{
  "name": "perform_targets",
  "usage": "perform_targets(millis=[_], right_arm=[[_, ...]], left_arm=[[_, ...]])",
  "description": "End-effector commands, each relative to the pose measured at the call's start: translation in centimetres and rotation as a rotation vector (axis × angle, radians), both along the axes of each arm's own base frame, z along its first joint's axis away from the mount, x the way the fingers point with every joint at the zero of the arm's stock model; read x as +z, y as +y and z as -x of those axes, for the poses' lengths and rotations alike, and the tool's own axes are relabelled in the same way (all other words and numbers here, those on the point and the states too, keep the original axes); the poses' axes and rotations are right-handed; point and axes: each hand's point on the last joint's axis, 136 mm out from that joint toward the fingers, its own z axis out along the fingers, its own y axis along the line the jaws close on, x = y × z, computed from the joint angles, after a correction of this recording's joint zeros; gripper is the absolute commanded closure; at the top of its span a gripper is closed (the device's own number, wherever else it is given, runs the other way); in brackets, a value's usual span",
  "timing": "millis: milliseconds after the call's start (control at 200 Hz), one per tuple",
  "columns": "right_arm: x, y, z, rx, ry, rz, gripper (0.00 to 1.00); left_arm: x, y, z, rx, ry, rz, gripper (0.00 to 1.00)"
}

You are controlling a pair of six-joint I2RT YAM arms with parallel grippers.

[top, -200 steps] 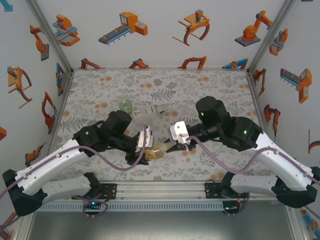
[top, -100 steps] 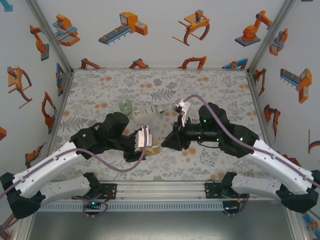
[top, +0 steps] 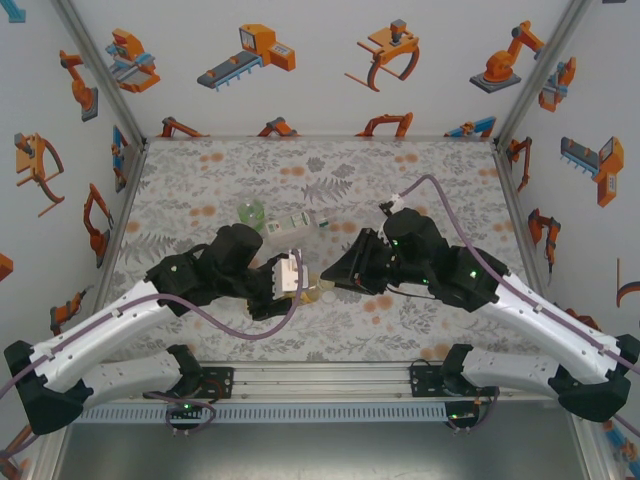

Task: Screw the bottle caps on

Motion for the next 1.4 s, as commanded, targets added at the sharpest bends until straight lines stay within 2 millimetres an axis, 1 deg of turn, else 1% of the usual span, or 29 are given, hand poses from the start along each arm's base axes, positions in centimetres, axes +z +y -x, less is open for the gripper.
perform_targets(millis=[0,30,120,190,265,375,521,641,706,836,936,1081,1252,1337,1397], right_arm=[[0.8,0.5,0.6,0.077,-0.052,0.022,0.59],[1.4,0.5,0.6,0.114,-0.11,0.034,0.54],[3.3,0.2,0.4,0.193,-0.289,0.066,0.47],[4.6,-0.2,0.4,0.262,-0.448,0.105,0.47],[5.5,-0.3,0.7,0.375,-0.635,0.162,0.46],[6.8,-0.2,2.1,0.569,-0.9,0.205,0.46],[7.4,0.5,5.3,0.869,-1.181,0.188,0.45],[7.1,0.7,7.4,1.069,-1.352,0.162,0.45],[6.8,0.6,8.1,1.15,-1.446,0.162,0.45],[6.8,0.6,7.8,1.2,-1.573,0.206,0.45],[6.5,0.8,7.9,1.246,-1.613,0.215,0.44],[6.2,1.4,8.1,1.289,-1.616,0.186,0.45],[6.2,1.9,8.8,1.31,-1.614,0.122,0.52],[6.1,2.0,9.2,1.324,-1.609,0.09,0.53],[6.0,2.1,9.3,1.328,-1.603,0.081,0.55]], left_arm=[[2.6,-1.6,-0.2,-0.033,-0.042,0.108,1.0],[2.6,-1.7,-0.1,-0.041,-0.039,0.11,1.0],[2.7,-1.8,0.3,-0.066,-0.028,0.117,1.0],[2.7,-1.9,0.7,-0.085,-0.013,0.124,1.0],[2.7,-2.0,1.1,-0.106,0.007,0.125,1.0],[2.6,-2.0,1.8,-0.131,0.037,0.118,1.0],[2.6,-1.8,2.5,-0.158,0.062,0.116,1.0],[2.9,-1.5,2.9,-0.165,0.062,0.126,1.0],[3.0,-1.5,2.9,-0.167,0.06,0.129,1.0],[3.0,-1.4,3.2,-0.176,0.066,0.131,1.0],[3.0,-1.4,3.4,-0.183,0.072,0.131,1.0],[3.2,-1.5,3.5,-0.191,0.073,0.137,1.0],[3.3,-1.5,3.5,-0.192,0.069,0.138,1.0],[3.2,-1.4,3.5,-0.193,0.07,0.134,1.0],[3.1,-1.4,3.5,-0.194,0.072,0.131,1.0]])
